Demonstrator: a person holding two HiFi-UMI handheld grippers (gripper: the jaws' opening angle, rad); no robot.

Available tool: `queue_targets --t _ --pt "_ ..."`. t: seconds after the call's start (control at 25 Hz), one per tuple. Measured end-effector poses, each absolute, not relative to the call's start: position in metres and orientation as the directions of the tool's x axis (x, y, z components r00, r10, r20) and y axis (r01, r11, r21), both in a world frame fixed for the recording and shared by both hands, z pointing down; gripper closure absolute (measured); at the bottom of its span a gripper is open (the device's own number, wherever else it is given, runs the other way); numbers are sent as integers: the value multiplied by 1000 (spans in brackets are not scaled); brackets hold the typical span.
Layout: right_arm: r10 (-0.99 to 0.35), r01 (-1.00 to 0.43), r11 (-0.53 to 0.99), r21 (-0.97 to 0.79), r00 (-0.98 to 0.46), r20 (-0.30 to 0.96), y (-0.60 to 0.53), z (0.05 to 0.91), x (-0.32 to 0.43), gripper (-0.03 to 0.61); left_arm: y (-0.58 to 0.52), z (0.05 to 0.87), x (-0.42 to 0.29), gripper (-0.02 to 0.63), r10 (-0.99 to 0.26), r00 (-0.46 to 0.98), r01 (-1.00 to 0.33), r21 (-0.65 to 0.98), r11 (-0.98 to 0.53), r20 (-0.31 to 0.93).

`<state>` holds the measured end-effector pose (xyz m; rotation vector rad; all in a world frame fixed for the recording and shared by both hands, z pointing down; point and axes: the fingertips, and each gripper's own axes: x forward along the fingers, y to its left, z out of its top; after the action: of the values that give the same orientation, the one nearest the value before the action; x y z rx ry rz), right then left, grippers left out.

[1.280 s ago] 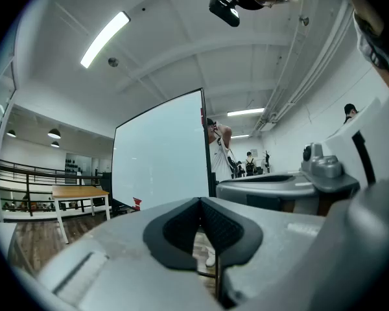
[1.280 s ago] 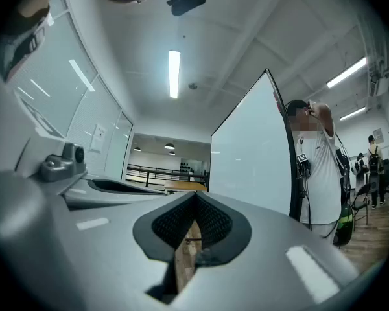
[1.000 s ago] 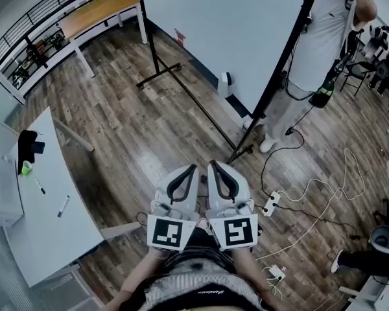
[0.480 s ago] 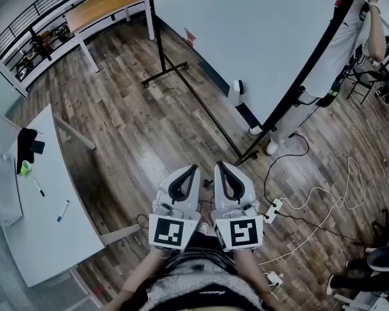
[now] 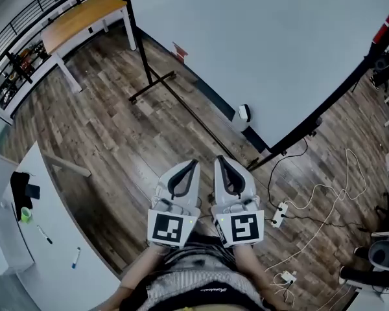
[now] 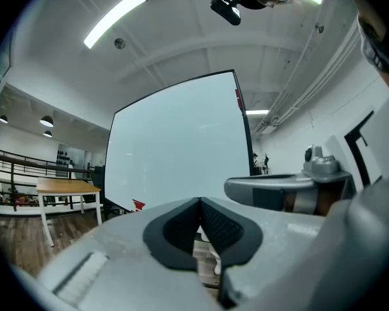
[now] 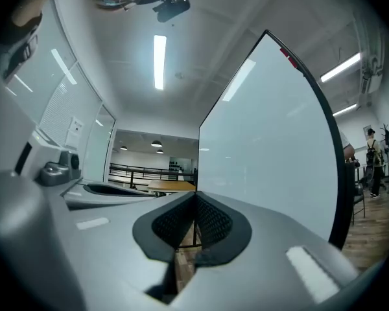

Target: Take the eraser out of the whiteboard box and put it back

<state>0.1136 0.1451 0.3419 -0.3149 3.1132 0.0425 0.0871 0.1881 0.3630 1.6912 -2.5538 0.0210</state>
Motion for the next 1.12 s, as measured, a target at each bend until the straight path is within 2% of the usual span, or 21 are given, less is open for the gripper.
queue_targets --t 0.6,1.12 --pt "-280 -280 960 8 -960 8 140 352 4 577 176 371 -18 614 -954 -283 -956 46 288 94" --pt "-300 -298 954 36 -952 60 135 361 -11 577 184 380 -45 614 -946 -308 -948 55 314 105"
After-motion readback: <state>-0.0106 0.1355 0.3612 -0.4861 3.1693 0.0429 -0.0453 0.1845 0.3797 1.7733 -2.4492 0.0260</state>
